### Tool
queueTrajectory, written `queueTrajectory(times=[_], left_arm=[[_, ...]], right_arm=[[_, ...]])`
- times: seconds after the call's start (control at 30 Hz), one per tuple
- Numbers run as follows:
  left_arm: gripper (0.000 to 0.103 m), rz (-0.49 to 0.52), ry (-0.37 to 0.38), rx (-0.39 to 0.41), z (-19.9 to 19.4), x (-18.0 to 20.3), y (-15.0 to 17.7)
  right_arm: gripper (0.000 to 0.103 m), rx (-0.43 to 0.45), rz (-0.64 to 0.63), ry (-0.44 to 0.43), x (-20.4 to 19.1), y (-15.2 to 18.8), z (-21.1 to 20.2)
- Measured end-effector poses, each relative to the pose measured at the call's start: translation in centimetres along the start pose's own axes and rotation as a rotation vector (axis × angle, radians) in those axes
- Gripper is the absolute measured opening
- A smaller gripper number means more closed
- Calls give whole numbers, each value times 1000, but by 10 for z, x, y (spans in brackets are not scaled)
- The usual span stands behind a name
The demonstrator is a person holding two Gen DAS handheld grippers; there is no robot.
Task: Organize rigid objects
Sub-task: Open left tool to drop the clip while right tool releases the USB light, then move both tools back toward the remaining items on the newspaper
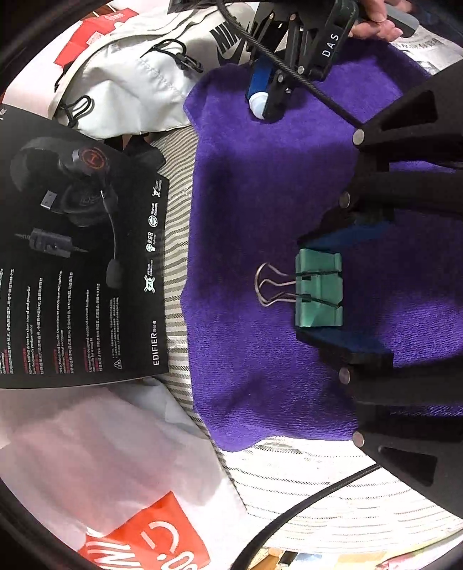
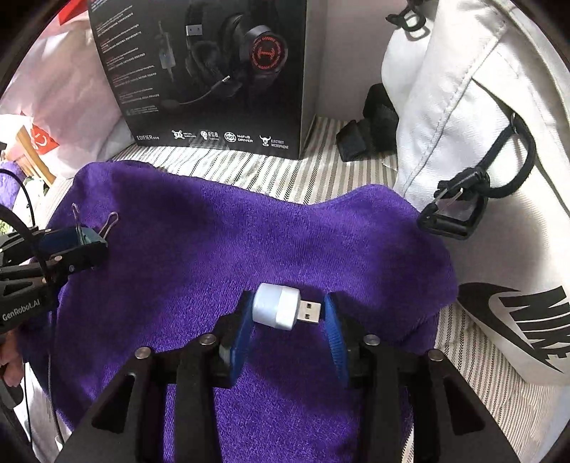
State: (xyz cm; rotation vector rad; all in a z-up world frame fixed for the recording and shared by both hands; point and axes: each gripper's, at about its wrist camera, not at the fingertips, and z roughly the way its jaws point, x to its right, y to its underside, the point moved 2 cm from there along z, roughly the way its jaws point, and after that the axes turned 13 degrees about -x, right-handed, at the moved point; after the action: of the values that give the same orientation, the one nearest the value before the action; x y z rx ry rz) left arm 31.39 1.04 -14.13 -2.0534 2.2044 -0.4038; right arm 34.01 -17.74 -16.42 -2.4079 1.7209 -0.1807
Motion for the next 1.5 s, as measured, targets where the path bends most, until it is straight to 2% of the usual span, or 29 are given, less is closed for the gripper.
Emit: queueTrajectory(times=[0.07, 0.1, 0.27, 0.47, 0.67, 0.8, 0.93, 1.03, 1.2, 1.5], left_arm=[[58, -5, 13, -6, 0, -1, 3], [60, -2, 13, -8, 0, -1, 5], [60, -13, -7, -17, -4, -6, 16], [60, -40, -13, -8, -24, -16, 37], [60, -32, -13, 29, -62, -14, 71], [60, -18, 21, 44, -79, 0, 100], [60, 11, 35, 35, -82, 20, 137], [60, -4, 55, 19, -82, 26, 163], [61, -9, 135, 14, -85, 35, 200], [61, 4, 126, -30, -64, 57, 207]], right_arm=[[67, -16, -2, -20, 2, 2, 0], [68, -20, 2, -19, 4, 1, 1], [68, -12, 33, -36, 10, 14, -5], [68, 17, 72, -69, 14, 42, -32], [68, 60, 123, -85, 16, 85, -70], [69, 88, 141, -38, 14, 120, -92], [69, 102, 175, -11, 15, 156, -106], [71, 117, 201, -20, 16, 176, -112], [72, 134, 215, -24, 15, 204, -115], [72, 135, 209, -42, 12, 228, -107]])
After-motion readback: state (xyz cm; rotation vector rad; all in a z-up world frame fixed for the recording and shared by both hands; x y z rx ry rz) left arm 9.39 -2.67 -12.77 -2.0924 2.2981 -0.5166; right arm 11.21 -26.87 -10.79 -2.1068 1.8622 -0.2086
